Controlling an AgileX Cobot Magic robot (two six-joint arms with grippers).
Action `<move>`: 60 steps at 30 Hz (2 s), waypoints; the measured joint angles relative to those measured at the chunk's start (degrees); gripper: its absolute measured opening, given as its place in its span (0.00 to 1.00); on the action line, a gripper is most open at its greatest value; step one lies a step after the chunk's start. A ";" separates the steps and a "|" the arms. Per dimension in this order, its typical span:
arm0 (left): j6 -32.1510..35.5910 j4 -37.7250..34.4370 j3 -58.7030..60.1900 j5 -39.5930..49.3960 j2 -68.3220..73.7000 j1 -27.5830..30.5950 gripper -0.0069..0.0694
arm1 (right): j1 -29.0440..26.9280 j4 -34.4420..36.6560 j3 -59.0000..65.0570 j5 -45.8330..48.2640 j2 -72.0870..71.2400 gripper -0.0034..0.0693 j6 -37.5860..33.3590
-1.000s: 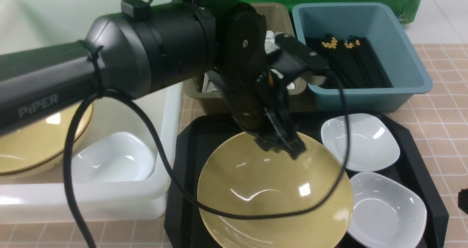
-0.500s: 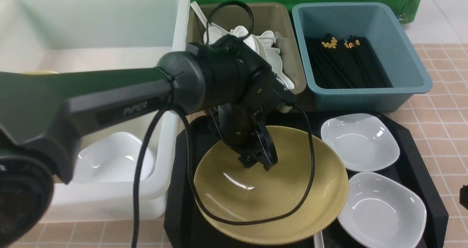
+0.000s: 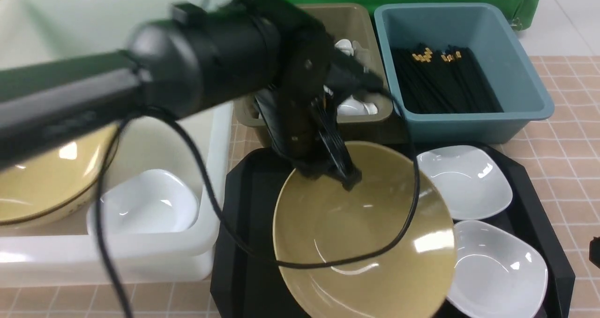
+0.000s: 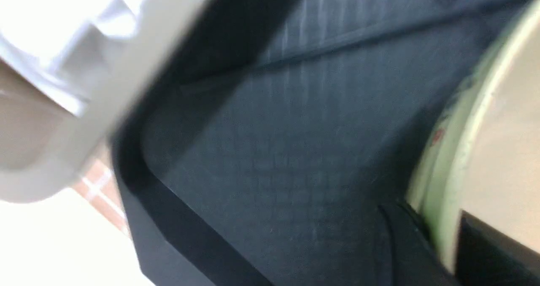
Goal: On brown table put chopsticks spoon bowls plates into blue grey white boxes.
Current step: 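Grasp the large bowl on the tray by its rim, then place the tan bowl onto the bowl stack in the left bin with the left gripper, then reach for and grasp the small white dish on the black tray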
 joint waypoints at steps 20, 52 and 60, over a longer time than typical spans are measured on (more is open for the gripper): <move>-8.95 7.51 2.60 -5.09 -30.13 33.87 0.10 | 0.00 0.00 0.00 0.60 0.00 0.14 0.00; -11.12 -6.12 34.81 -30.32 -32.01 61.99 0.66 | 2.68 0.00 0.00 0.51 0.00 0.15 0.00; -11.42 -7.55 34.81 -29.48 -42.07 61.81 0.66 | 2.70 0.00 0.00 0.49 0.94 0.16 0.56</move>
